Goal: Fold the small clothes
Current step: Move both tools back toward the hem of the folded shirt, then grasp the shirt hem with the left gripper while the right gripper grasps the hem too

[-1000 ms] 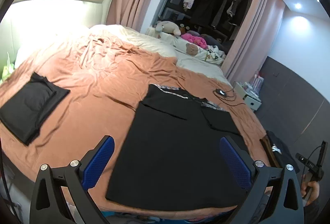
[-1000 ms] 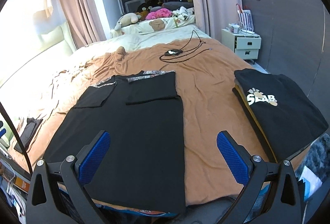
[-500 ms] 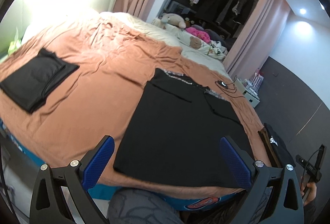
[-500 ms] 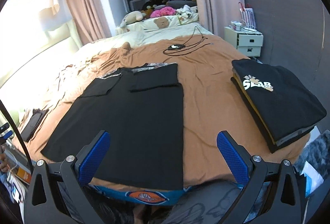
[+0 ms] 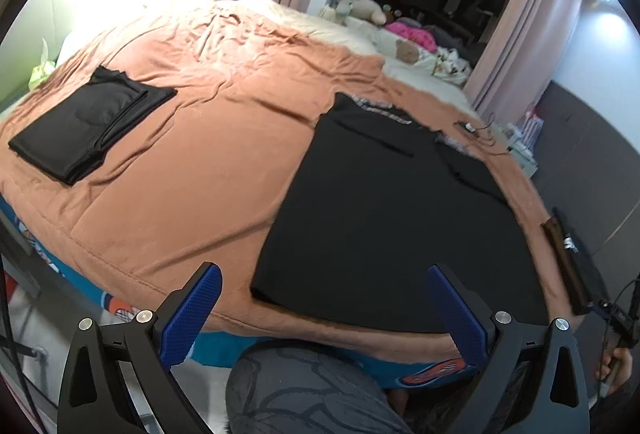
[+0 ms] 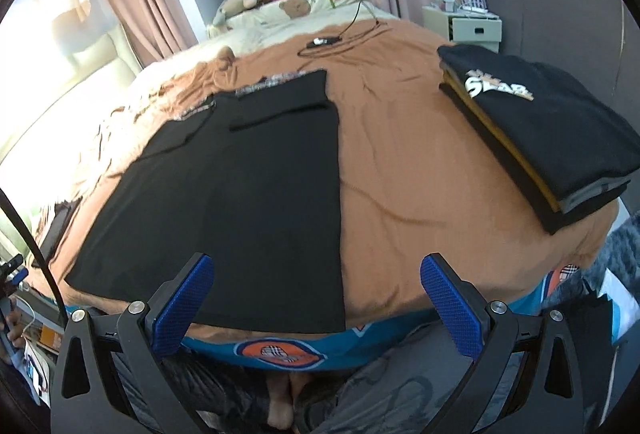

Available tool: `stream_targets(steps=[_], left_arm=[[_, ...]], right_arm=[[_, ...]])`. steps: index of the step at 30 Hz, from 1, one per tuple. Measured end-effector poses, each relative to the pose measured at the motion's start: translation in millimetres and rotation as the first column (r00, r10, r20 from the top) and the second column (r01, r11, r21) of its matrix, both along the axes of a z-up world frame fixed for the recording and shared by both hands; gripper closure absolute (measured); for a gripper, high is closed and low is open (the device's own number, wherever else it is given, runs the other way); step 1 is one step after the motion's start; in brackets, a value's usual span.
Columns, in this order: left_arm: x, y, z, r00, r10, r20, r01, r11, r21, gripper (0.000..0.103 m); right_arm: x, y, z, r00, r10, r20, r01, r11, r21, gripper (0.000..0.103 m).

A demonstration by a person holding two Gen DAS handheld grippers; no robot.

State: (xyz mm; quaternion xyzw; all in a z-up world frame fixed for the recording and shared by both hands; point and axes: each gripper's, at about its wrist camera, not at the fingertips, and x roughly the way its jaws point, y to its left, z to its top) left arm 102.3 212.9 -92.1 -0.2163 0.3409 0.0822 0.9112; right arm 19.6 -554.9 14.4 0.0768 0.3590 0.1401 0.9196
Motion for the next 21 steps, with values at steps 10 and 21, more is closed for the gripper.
stream_targets(steps=[10, 21], left_arm=[[13, 26, -57, 0.998, 0.003, -0.058, -0.011, 0.990, -0.138, 0.008], [28, 51, -84, 0.994, 0.020, -0.107, -0.046, 0.966, -0.253, 0.035]], right_arm=[[28, 13, -28, 0.996, 0.022, -0.086, -0.019, 0.999, 0.034, 0.000], [52, 3, -55, 0.983, 0.047, -0.178, -0.025, 0.991, 0.128, 0.018]])
